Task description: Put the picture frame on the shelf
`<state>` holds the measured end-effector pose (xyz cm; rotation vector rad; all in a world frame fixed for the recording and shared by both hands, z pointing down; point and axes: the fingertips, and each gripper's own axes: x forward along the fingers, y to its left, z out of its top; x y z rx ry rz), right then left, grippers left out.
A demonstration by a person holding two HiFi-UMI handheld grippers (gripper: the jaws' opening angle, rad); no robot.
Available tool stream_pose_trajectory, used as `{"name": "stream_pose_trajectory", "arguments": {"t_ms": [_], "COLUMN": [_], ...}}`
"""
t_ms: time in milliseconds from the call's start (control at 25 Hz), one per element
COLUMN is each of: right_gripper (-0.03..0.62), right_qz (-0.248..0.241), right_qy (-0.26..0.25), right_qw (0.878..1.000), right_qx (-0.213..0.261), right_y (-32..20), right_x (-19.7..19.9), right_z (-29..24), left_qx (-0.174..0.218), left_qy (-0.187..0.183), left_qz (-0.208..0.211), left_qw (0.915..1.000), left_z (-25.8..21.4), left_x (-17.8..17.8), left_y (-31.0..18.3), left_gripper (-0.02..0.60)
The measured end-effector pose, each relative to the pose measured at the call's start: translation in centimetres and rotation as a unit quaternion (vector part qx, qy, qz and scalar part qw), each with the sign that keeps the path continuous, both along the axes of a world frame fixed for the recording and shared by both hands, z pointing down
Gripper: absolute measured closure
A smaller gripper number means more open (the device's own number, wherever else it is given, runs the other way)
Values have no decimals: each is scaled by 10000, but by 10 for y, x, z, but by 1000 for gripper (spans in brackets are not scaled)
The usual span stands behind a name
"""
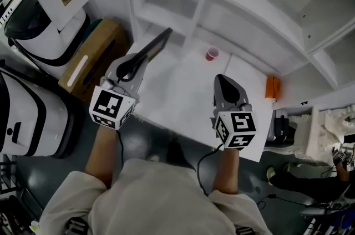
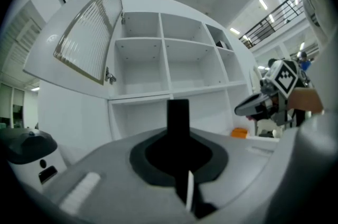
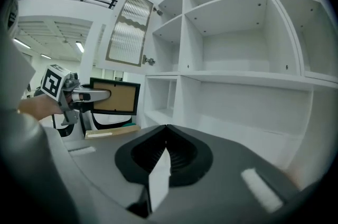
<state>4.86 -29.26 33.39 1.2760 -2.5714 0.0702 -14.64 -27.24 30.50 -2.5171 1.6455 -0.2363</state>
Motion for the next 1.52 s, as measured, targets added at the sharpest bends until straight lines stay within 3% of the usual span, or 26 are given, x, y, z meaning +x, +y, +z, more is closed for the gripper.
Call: {"name": "stream_pose_trajectory", "arguments": {"t_ms": [280,600,840,1520], "right_gripper": [588,588,588,588], "right_qz": [-218,-411,-519,-653], "right_qy": [-23,53,70,-118], "right_qw": [9997,9991,9982,9964], "right_qx": [-56,-133,-277,-535], "right_y": [-49,-89,-109,-149], "right_x": [-5,-4,-1,-4], "right_z": [6,21,36,64], "left_qx": [99,-113,-148,-378], "left_qy": [-202,-434,-970,-1878], "left_qz": [-147,-380,-405,-372], "left_qw": [9996,9983,9943,9808], "left_z": [-4,21,34,68], "left_x": [-4,-11,-1,-2], "left_y": [-50,-107,-142,-200], "left_gripper": [571,571,571,570]}}
